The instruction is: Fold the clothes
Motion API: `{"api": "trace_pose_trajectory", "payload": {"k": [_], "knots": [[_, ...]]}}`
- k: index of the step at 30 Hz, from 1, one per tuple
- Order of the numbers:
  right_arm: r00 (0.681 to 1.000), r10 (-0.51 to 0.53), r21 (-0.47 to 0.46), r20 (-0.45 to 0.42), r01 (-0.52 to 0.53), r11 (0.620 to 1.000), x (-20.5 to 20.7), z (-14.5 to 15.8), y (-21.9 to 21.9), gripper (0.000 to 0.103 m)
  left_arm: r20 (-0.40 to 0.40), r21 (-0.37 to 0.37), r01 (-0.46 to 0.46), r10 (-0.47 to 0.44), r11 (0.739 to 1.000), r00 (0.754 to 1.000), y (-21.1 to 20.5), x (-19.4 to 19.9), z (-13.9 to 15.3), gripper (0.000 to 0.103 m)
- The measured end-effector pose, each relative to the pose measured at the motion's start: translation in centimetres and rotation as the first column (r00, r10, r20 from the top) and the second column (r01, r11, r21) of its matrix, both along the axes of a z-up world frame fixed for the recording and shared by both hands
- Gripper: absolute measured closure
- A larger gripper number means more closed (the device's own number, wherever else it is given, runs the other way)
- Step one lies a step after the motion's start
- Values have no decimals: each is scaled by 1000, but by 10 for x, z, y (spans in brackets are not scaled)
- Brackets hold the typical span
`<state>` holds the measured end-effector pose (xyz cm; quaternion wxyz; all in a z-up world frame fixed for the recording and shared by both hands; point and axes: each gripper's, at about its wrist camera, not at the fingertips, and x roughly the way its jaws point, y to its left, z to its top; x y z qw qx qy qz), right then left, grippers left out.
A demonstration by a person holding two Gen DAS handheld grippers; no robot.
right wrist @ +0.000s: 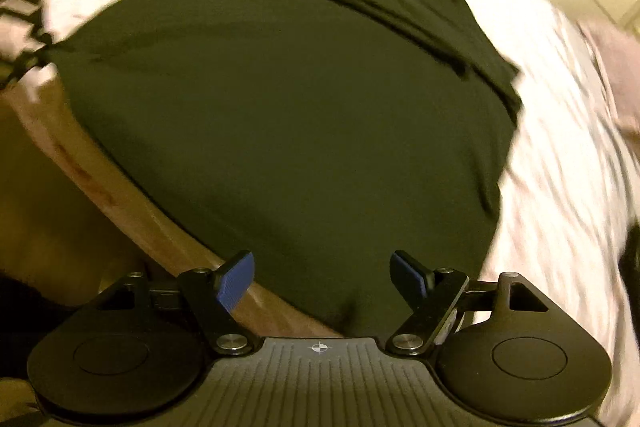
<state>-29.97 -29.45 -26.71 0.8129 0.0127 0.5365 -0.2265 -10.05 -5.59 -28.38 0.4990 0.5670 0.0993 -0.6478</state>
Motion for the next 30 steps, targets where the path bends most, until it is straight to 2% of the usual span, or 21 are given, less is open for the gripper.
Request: {"api": "trace_pose_trajectory", "payload": {"k": [3,7,9,13,16,21,25,27,30], "knots": [[988,139,-59,61,-136,989,11,-7,21,20,-93,-34,-48,45,998,995,-5,15,6,97],[930,342,-161,139,-319,934,28,-25,49,20,-214,-79,-122,103,989,971,-11,36,4,97],[894,413,-208,173,-376,903,37,-35,62,20,-242,-109,-148,118,983,963,-11,40,2,97],[832,504,-270,232,-443,855,53,-53,80,20,-249,-151,-152,111,977,962,-9,41,-4,97],[810,543,-346,223,-454,821,51,-71,80,20,-254,-182,-162,112,970,961,-5,40,-5,97],[802,572,-475,169,-443,761,28,-96,76,20,-216,-259,-156,100,953,971,9,31,-5,97],[797,598,-581,77,-452,677,-9,-119,74,21,-150,-320,-158,114,934,982,21,18,-12,97],[811,585,-632,26,-440,638,-32,-130,71,21,-116,-343,-181,150,922,982,26,7,-14,97],[858,514,-674,-2,-381,633,-67,-139,61,23,-86,-365,-223,205,904,975,35,-9,-11,97]]}}
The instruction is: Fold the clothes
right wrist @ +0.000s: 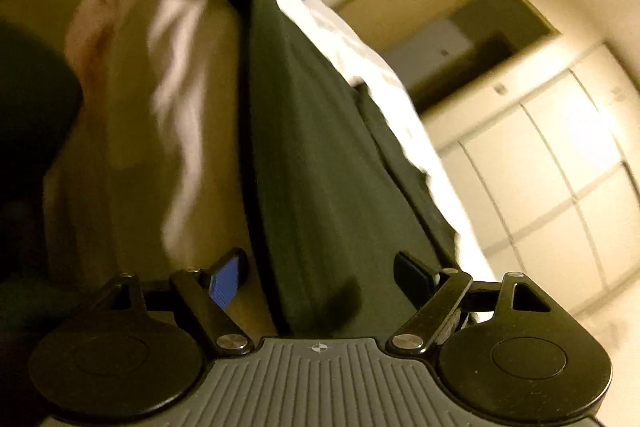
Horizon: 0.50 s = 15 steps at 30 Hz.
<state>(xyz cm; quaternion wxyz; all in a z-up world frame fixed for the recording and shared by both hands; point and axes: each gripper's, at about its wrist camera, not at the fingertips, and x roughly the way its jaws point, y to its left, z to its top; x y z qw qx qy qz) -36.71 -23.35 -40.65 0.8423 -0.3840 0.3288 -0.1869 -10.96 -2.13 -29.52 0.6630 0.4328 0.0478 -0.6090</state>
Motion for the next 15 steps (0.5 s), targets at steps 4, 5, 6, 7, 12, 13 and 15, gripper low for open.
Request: {"api": "trace_pose_trajectory", "payload": {"k": [4,5,6,7,12,13,15], "knots": [[998,-67,-69,2,67,995,-37,-12,-12,26,59,-3,-47,47,999,997,7,-17,-1,97],[997,-82,-83,-4,81,993,-45,-15,-15,26,71,-9,-54,55,998,996,8,-19,-1,97],[995,-94,-91,-12,93,992,-50,-18,-18,27,79,-12,-60,61,998,995,10,-20,-3,97],[995,-100,-104,-14,98,990,-56,-20,-19,29,88,-15,-66,67,998,994,11,-21,-5,97],[989,-148,-130,-26,143,981,-71,-22,-34,35,130,-17,-51,53,999,990,17,-22,-14,97],[987,-159,-127,-31,154,980,-72,-21,-38,38,147,-14,-40,42,999,988,18,-23,-16,97],[985,-167,-129,-35,161,978,-73,-18,-45,39,156,-9,-26,27,1000,987,18,-23,-17,97]]}}
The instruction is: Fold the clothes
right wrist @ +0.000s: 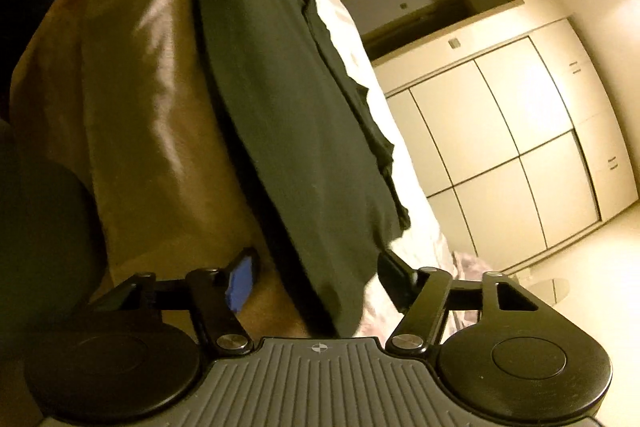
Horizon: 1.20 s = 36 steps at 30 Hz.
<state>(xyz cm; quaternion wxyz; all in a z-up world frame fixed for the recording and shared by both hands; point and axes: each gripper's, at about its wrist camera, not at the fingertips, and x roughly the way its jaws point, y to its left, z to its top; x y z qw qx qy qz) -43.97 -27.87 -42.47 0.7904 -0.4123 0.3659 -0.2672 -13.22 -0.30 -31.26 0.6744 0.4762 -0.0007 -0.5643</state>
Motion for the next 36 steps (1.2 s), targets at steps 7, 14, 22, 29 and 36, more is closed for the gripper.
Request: {"api": "trace_pose_trajectory", "payload": {"k": [7,14,22,29,36], "knots": [[1000,1,6,-26,-1,1000,0,15,-23,50,20,7,5,-5,1000,1000,-2,-1,1,97],[999,36,11,-27,-36,999,3,24,-28,83,83,36,4,-7,999,997,-12,-4,-4,97],[996,20,113,-88,-10,994,15,38,-39,98,117,70,55,-63,996,991,-15,3,4,97],[995,-14,172,-97,30,985,-4,47,-15,99,99,30,66,-68,997,993,3,-1,15,98],[999,-48,143,-17,50,988,-18,81,9,102,84,-42,68,-65,997,994,26,-11,37,99]]}}
